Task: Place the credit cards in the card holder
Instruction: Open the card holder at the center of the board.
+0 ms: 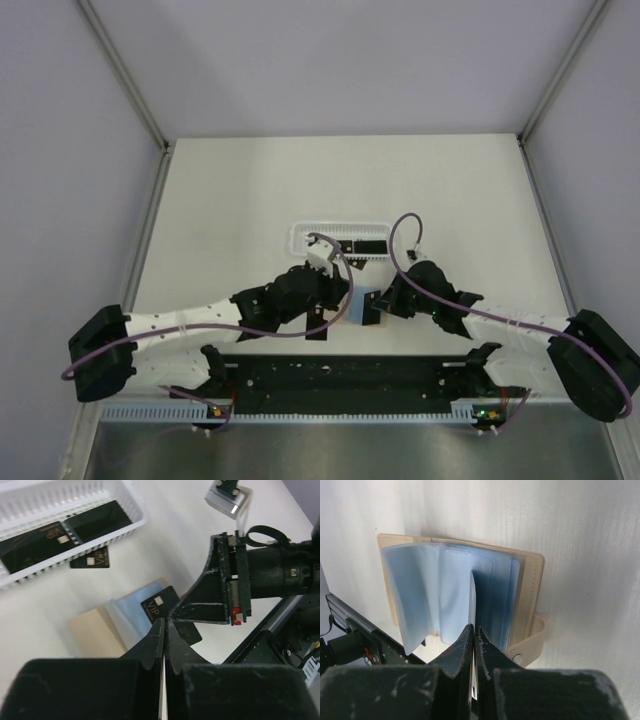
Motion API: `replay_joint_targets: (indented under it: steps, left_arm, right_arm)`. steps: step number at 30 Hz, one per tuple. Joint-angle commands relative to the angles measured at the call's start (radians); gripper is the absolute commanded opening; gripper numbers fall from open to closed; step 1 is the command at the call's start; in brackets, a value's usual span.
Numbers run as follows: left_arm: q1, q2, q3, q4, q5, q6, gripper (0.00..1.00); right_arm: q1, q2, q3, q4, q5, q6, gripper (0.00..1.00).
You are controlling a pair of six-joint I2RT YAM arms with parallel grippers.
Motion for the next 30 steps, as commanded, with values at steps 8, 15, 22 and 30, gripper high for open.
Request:
replay_joint_targets:
  steps: [8, 15, 22, 30]
  left_arm:
    - [-0.008, 0.347, 0.118, 0.177, 0.198, 0.060, 0.00]
    - [-0.008, 0.343, 0.057, 0.065, 0.051, -0.007, 0.00]
    - [-0.006, 0.341, 0.012, 0.011, -0.035, -0.026, 0.00]
    - [-0.006, 0.384, 0.009, 0.017, -0.029, -0.056, 0.00]
  right_arm:
    - [-0.009, -0.013, 0.020, -0.044, 0.041, -0.004, 0.00]
    - [-0.008, -0.057, 0.026, -0.100, 0.060, -0.008, 0.00]
    - [-0.009, -0.132, 0.040, -0.202, 0.081, -0.016, 0.00]
    - [-0.011, -0.269, 0.117, -0.397, 0.161, -0.047, 0.00]
